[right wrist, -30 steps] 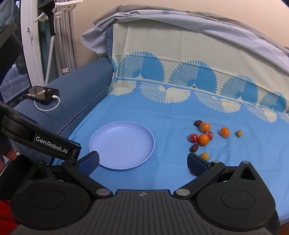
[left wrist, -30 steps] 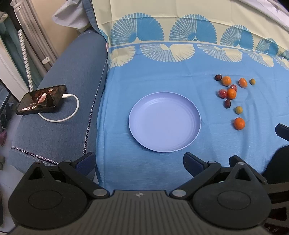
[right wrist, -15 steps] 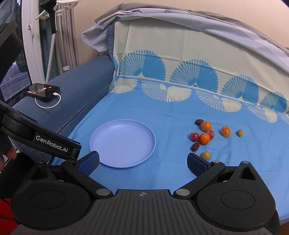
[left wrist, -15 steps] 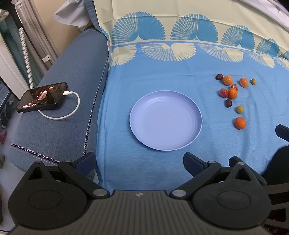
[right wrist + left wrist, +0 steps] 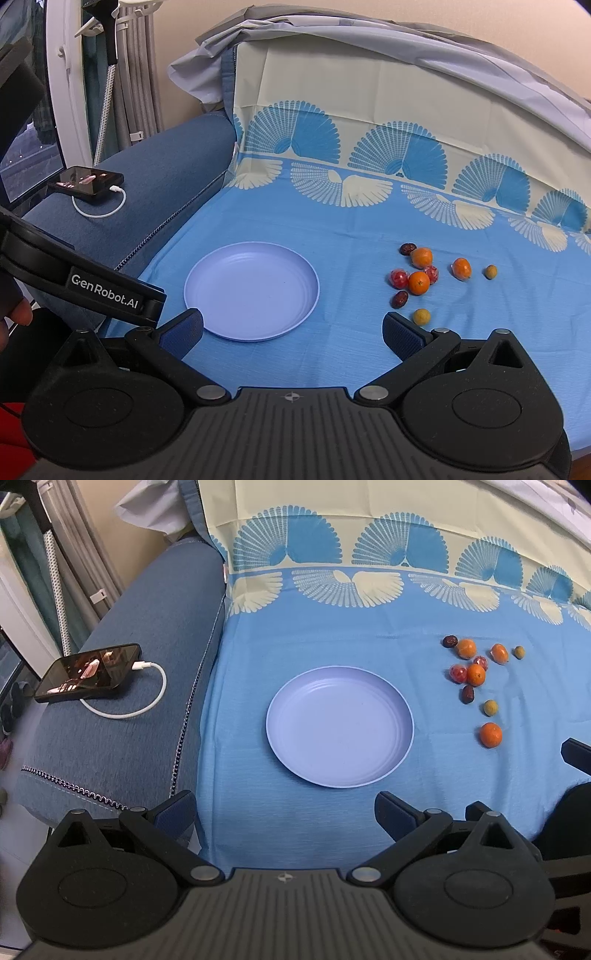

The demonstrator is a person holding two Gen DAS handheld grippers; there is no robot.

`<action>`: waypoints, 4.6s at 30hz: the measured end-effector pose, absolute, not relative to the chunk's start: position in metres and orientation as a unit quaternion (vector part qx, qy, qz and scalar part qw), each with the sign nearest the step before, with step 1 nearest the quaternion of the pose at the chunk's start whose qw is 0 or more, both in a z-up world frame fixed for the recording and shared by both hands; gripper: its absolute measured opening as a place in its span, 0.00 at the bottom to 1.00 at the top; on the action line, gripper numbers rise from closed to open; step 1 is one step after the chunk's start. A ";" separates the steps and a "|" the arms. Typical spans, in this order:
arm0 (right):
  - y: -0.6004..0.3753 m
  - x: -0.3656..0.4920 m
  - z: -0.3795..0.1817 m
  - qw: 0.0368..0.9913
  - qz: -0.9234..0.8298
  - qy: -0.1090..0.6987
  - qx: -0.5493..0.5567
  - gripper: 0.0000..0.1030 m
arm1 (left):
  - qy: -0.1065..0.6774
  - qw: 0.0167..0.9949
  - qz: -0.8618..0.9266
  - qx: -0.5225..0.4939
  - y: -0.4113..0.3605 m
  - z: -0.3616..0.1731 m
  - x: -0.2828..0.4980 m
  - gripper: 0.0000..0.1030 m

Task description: Organize fruits

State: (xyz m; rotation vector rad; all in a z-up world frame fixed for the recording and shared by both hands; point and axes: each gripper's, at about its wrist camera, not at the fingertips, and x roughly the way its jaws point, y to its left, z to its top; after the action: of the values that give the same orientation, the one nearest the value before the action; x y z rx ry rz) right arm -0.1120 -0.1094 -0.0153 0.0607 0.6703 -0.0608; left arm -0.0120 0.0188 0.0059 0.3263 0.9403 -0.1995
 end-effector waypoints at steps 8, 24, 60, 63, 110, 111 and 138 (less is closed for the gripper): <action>-0.108 -0.111 -0.016 0.945 -0.034 0.324 0.028 1.00 | 0.446 0.877 -0.091 0.158 0.016 0.006 -0.010 1.00; -0.107 -0.108 -0.017 0.942 -0.026 0.333 0.026 1.00 | 0.444 0.879 -0.089 0.153 0.021 0.004 -0.012 1.00; -0.127 -0.101 -0.039 0.937 -0.051 0.340 0.056 1.00 | 0.462 0.866 -0.076 0.173 0.014 -0.010 -0.004 1.00; -0.141 -0.095 -0.058 0.932 -0.082 0.348 0.064 1.00 | 0.470 0.861 -0.082 0.178 0.007 -0.016 0.001 1.00; -0.304 -0.027 -0.187 0.872 -0.307 0.369 0.098 0.35 | 0.551 0.762 -0.303 0.152 -0.277 -0.139 0.155 0.84; -0.304 -0.026 -0.187 0.872 -0.307 0.369 0.096 0.35 | 0.548 0.762 -0.309 0.153 -0.280 -0.135 0.154 0.84; -0.308 -0.031 -0.187 0.869 -0.325 0.352 0.126 0.35 | 0.553 0.775 -0.275 0.133 -0.215 -0.109 0.155 0.00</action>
State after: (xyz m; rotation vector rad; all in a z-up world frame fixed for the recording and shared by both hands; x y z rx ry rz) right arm -0.0311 -0.3081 -0.1872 0.2639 0.7357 -0.6790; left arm 0.1550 -0.2146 -0.1088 0.2873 1.1968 -0.5945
